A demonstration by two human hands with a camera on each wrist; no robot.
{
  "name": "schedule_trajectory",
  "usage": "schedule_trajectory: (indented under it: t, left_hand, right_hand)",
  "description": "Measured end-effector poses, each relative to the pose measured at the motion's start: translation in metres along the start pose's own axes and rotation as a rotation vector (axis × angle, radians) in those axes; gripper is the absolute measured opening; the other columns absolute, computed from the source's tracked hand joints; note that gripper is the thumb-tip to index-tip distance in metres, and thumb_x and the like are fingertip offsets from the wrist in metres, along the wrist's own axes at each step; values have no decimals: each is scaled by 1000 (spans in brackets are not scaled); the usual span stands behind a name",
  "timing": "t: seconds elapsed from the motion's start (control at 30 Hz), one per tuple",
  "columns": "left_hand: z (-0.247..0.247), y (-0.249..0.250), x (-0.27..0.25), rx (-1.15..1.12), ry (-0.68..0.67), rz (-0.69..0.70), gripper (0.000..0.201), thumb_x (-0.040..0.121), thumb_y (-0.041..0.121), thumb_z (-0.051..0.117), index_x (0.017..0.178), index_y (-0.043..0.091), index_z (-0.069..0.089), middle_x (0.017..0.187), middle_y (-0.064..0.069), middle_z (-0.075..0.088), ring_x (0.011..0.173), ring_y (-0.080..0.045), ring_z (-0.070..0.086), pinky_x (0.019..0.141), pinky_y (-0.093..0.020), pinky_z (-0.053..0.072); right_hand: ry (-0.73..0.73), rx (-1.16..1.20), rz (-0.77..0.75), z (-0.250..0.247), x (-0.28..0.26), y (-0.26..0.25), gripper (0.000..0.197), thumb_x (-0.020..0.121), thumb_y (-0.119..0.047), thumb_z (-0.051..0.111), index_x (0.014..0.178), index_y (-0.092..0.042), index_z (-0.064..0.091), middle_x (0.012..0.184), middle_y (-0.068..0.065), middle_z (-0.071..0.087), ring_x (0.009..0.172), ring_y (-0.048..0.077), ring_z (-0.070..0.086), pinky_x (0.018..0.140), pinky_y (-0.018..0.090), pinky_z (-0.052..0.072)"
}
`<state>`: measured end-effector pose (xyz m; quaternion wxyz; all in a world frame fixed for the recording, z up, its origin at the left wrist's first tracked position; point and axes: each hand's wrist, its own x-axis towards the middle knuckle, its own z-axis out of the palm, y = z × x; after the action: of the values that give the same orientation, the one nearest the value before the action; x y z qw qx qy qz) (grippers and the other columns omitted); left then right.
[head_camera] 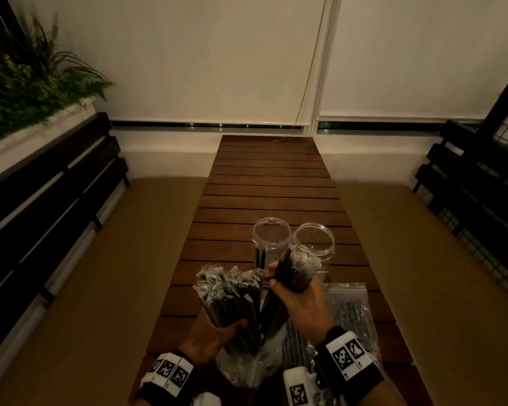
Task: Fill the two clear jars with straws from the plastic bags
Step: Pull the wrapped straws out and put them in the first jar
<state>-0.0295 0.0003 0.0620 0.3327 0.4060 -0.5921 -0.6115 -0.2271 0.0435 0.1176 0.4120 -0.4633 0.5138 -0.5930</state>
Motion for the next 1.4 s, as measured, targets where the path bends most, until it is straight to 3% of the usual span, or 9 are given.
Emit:
schedule_trajectory:
  t: [0.17, 0.27, 0.4, 0.53, 0.87, 1.03, 1.17, 1.3, 1.4]
  left_hand:
    - [-2, -7, 2, 4, 24, 4, 63, 53, 51, 86, 106, 23, 67, 106, 14, 74, 101, -5, 69, 85, -23, 57]
    - [-2, -10, 4, 5, 28, -5, 46, 64, 32, 84, 105, 21, 67, 103, 16, 75, 101, -6, 69, 83, -22, 58]
    - [-1, -10, 4, 24, 12, 13, 72, 46, 62, 84, 105, 24, 68, 104, 14, 75, 99, -5, 70, 76, -18, 57]
    - [1, -8, 4, 16, 25, 13, 68, 48, 60, 84, 105, 25, 67, 102, 19, 74, 99, -2, 69, 74, -15, 56]
    - [3, -9, 6, 77, 42, -15, 40, 72, 18, 79, 110, 18, 66, 100, 15, 75, 100, -3, 69, 75, -14, 55]
    - [4, -7, 5, 75, 26, 4, 43, 66, 29, 79, 107, 22, 66, 100, 22, 74, 97, 0, 69, 78, -17, 57]
    - [1, -12, 7, 51, 35, 13, 79, 49, 61, 84, 113, 19, 65, 107, 10, 74, 103, -6, 68, 81, -21, 57]
    - [-1, -15, 7, 28, 37, 45, 88, 51, 62, 84, 123, 16, 60, 119, 2, 70, 111, -9, 65, 96, -32, 54]
    - [0, -14, 9, 1, 54, 67, 86, 51, 60, 85, 122, 20, 59, 119, 6, 70, 113, -8, 64, 95, -29, 53]
  right_hand:
    - [-4, -53, -32, -2, -3, 1, 31, 90, 6, 64, 100, -23, 70, 92, 2, 75, 93, 16, 71, 83, 25, 58]
    - [-20, -70, 15, -4, -4, 10, 33, 91, -1, 66, 114, -25, 67, 89, -2, 73, 91, 15, 70, 85, 29, 59]
    - [-37, -99, 164, -5, -1, 32, 46, 87, -22, 76, 129, -19, 56, 112, -2, 71, 109, 14, 68, 87, 29, 58]
    - [-80, -120, 149, 0, 3, 31, 35, 88, -17, 75, 121, -13, 63, 113, 2, 75, 107, 14, 71, 90, 33, 59]
    - [-152, -149, 154, 8, 9, 20, 26, 91, -3, 68, 98, -28, 65, 100, -5, 73, 97, 4, 70, 90, 27, 55]
    - [-146, -130, 191, 10, 13, 20, 26, 91, -4, 68, 101, -28, 66, 105, -2, 74, 99, 6, 71, 88, 25, 55]
    - [-141, -128, 218, 11, 14, 19, 23, 92, -5, 67, 92, -27, 71, 95, 1, 76, 93, 12, 73, 86, 30, 58]
    - [-60, -45, 239, 9, 14, 17, 24, 91, -1, 65, 95, -24, 71, 89, -5, 78, 91, 9, 73, 80, 24, 56]
    - [69, 46, 291, 9, 16, 17, 20, 88, -4, 70, 92, -24, 67, 92, -2, 76, 95, 21, 72, 87, 37, 56]
